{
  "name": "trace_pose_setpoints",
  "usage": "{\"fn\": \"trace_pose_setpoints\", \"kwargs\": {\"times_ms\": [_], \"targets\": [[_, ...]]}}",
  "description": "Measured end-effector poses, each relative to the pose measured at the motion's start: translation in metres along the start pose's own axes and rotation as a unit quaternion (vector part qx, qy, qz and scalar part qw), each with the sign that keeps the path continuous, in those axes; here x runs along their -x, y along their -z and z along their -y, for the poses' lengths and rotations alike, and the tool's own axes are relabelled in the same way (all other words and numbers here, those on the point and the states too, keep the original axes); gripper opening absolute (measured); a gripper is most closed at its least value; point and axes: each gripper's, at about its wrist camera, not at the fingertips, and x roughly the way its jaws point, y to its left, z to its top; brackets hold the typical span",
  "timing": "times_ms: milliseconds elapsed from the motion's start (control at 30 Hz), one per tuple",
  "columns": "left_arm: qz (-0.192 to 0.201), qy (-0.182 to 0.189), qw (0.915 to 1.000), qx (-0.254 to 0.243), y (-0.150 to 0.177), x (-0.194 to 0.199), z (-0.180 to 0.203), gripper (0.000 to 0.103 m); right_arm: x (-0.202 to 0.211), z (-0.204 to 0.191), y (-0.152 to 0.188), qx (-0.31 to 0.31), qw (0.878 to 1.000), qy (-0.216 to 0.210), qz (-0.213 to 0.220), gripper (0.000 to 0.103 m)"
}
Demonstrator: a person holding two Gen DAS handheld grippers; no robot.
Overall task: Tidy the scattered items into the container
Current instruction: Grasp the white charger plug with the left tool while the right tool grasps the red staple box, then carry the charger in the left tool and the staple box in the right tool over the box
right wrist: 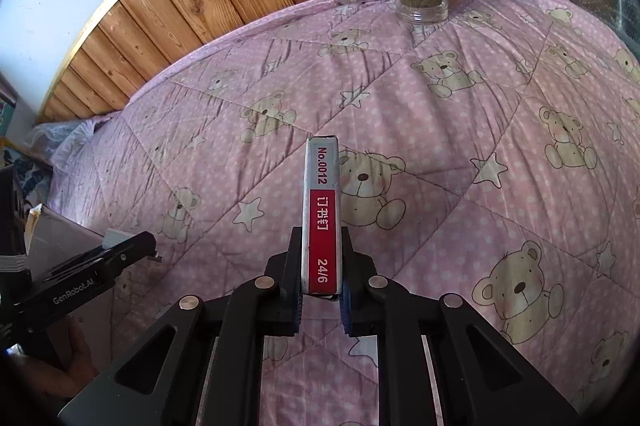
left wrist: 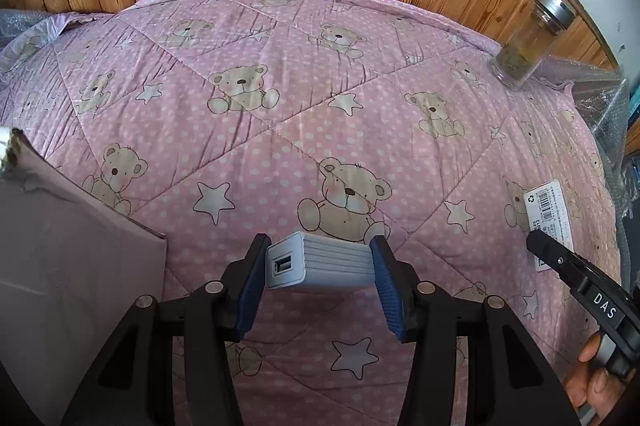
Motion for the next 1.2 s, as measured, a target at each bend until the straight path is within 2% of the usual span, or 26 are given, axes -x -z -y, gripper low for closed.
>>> {"fn": "trace_pose_setpoints", "kwargs": {"times_ms": [400, 633, 900, 1200], "targets": [[0.003, 0.035, 0.9992, 0.017, 0.024, 0.042, -0.001, 0.052, 0.027, -0.022, 0.032, 0.015, 1.0, -0.015, -0.002, 0.015], [0.015, 0.057, 0.9982, 0.012, 0.044, 0.081, 0.005, 0.052, 0.053, -0.037, 0.054, 0.027, 0.999, -0.021, -0.003, 0.015], [0.028, 0.071, 0.997, -0.013, 0.079, 0.126, 0.013, 0.052, 0.08, -0.068, 0.085, 0.058, 0.998, -0.027, -0.006, 0.015], [0.037, 0.081, 0.9957, -0.025, 0.121, 0.167, 0.005, 0.052, 0.108, -0.097, 0.12, 0.09, 0.996, -0.027, -0.007, 0.015]]}}
